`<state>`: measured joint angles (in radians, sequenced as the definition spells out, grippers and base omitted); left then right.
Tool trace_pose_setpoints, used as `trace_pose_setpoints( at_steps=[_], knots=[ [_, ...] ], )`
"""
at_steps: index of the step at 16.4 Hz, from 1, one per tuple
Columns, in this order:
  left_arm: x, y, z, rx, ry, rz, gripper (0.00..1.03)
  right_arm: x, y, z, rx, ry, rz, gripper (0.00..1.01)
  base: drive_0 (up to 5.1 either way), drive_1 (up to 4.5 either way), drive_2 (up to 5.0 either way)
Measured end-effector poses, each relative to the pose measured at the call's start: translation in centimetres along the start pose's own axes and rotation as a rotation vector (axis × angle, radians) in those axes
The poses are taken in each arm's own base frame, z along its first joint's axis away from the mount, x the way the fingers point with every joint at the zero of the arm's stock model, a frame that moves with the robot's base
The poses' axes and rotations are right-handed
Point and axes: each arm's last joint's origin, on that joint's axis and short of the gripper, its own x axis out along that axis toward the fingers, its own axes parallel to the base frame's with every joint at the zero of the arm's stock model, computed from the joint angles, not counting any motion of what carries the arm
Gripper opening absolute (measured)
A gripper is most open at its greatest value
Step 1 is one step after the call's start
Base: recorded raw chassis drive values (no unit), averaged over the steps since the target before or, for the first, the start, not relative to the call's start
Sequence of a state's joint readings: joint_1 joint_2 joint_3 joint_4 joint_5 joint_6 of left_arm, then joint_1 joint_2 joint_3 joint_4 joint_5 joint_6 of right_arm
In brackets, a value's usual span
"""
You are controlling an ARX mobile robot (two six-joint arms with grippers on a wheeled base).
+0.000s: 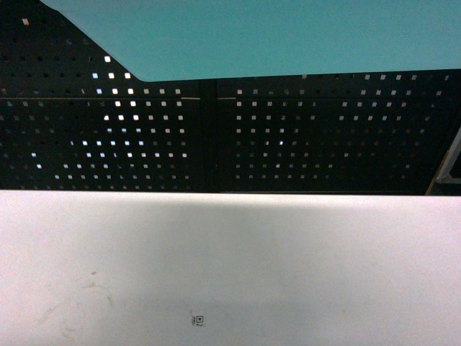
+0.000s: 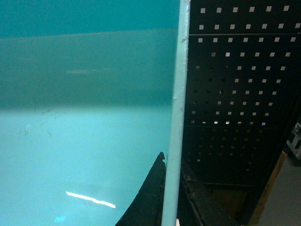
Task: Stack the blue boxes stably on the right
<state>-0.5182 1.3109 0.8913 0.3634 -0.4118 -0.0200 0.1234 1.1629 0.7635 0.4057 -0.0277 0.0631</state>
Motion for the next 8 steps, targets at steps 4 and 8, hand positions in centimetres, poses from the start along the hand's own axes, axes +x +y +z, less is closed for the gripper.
trace_pose_setpoints(
  at_steps=[4, 8],
  knots=[
    [0.0, 0.01, -0.01, 0.006, 0.0, 0.002, 0.02, 0.0, 0.0, 0.0, 0.001, 0.0, -0.001, 0.07, -0.4, -0.38, -0.4],
    [0.0, 0.01, 0.0, 0.007, -0.001, 0.003, 0.02, 0.0, 0.01, -0.01, 0.004, 0.001, -0.001, 0.07, -1.8, -1.85, -1.8]
  ],
)
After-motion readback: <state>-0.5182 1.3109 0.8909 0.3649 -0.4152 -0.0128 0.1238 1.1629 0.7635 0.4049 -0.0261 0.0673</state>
